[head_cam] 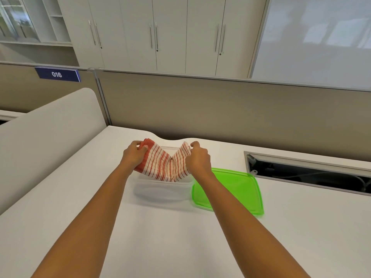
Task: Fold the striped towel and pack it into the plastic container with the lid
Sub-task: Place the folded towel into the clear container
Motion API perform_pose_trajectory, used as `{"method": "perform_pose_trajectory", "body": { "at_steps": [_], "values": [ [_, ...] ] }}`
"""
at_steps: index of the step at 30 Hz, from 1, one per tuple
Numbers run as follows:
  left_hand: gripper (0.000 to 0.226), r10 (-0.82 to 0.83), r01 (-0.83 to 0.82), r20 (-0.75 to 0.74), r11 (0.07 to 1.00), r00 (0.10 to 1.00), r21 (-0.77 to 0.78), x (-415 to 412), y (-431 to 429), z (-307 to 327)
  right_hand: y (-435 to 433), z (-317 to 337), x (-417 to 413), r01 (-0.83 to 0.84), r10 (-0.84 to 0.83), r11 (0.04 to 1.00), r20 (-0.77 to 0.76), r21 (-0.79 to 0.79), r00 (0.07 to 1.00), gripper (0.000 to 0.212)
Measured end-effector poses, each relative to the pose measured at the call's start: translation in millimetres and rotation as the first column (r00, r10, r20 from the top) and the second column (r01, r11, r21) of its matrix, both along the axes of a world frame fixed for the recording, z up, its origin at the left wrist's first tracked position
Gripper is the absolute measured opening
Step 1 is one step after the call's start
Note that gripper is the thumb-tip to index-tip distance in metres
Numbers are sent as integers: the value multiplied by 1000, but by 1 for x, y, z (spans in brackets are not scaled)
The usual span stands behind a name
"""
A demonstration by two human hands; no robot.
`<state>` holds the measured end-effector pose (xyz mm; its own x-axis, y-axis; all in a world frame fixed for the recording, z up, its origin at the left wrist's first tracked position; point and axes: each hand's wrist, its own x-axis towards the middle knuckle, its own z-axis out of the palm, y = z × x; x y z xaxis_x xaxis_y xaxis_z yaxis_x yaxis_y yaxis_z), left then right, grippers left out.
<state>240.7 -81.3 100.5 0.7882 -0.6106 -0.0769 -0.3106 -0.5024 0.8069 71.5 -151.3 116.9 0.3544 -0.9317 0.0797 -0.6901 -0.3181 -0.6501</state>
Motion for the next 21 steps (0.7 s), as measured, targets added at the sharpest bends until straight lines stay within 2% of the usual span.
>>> {"method": "perform_pose_trajectory", "body": {
  "at_steps": [4,6,10,12,14,17,19,21],
  "values": [
    [41,-21,11,116,996,993,84,-1,-5,-7,3,-8,8,-80,61,990,-158,-118,986,31],
    [41,-11,-11,229,995,973,98,-7,-4,-11,5,-9,9,-107,67,978,-213,-180,975,29],
    [32,56,-22,496,997,866,-74,-21,4,-23,8,-11,3,-156,83,947,-253,-282,964,28],
    [25,-23,39,582,999,813,-15,-22,7,-27,7,-11,-2,-177,100,931,-243,-320,965,31],
    [24,-194,96,565,976,802,198,-19,7,-32,5,-12,-8,-181,107,923,-226,-340,968,33],
    [26,-314,136,335,876,888,463,-13,3,-32,1,-18,-21,-131,74,926,-168,-355,983,35],
    [27,-354,166,269,828,896,536,-12,0,-30,-4,-24,-34,-81,39,931,-124,-357,992,35],
    [31,-440,203,341,811,831,549,-17,-2,-28,-8,-33,-49,-45,8,935,-106,-353,994,35]
  ]
}}
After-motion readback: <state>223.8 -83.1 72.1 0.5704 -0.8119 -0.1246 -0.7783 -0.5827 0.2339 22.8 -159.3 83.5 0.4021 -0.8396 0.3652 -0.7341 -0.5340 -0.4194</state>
